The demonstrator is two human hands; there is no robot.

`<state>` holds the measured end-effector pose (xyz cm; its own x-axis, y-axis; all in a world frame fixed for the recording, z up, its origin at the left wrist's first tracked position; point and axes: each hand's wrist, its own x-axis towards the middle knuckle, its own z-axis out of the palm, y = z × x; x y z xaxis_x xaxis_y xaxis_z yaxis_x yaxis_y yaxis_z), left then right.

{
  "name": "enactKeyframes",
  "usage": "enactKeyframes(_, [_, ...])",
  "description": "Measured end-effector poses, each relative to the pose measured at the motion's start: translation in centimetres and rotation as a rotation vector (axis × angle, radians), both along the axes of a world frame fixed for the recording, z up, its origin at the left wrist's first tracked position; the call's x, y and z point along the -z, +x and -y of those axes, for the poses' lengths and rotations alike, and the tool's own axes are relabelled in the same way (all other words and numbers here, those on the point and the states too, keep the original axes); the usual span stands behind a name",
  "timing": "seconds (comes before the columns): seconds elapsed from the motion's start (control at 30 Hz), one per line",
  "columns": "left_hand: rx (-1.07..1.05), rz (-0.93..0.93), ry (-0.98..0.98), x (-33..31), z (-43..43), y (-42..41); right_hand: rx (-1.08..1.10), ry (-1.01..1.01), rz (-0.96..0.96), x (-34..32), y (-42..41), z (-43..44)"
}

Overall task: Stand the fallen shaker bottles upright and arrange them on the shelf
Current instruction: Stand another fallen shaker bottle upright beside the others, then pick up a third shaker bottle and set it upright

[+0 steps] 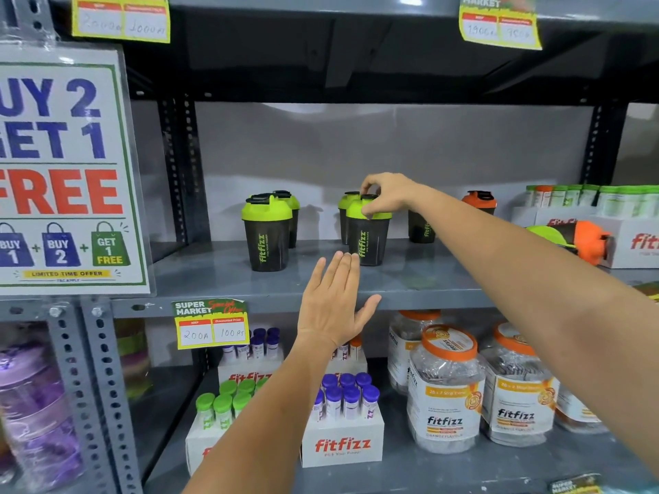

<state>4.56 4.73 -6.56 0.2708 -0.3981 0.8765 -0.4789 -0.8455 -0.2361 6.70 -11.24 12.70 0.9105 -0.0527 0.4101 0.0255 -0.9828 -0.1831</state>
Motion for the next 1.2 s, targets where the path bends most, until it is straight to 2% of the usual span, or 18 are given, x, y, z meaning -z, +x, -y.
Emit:
enactKeyframes(0.2, [-0.006,-0.021,-0.01,0.0,-0.1,-0.1,-0.057,0.019,0.006,1.0,0.1,0.1])
enactKeyframes(0.3, [-0.009,-0.034,-0.022,-0.1,-0.1,-0.2,-0.117,0.092,-0.016,1.0,-0.4,0.7])
enactKeyframes(0.4, [-0.012,-0.052,-0.053,-0.1,0.3,-0.5,-0.11,0.115,0.034,-0.2,-2.4,3.1])
enactKeyframes(0.47, [-0.021,-0.083,-0.102,-0.3,0.9,-0.9,0.021,-0.042,0.075,-0.9,-4.1,6.0])
enactKeyframes(0.57, [-0.032,-0.116,-0.11,-0.4,2.4,-1.6,0.343,-0.218,0.063,-0.6,-7.3,10.2])
enactKeyframes(0.67, [0.009,-0.136,0.004,-0.6,5.2,-2.7,0.587,-0.337,-0.079,0.7,-9.9,12.9])
enactKeyframes(0.8, [0.059,-0.152,0.053,-1.9,10.1,-4.2,0.745,-0.374,-0.291,3.5,-11.1,14.3])
enactKeyframes(0.9, [0.076,-0.162,0.032,-1.9,12.6,-4.7,0.72,-0.436,-0.291,4.5,-11.5,14.4])
enactKeyframes(1.07, [0.007,-0.147,0.045,-0.5,12.8,-4.3,0.567,-0.531,-0.328,2.3,-11.3,14.1])
enactKeyframes(1.2, [0.004,-0.114,0.021,-0.6,13.0,-4.2,0.401,-0.819,-0.217,0.8,-9.7,13.9])
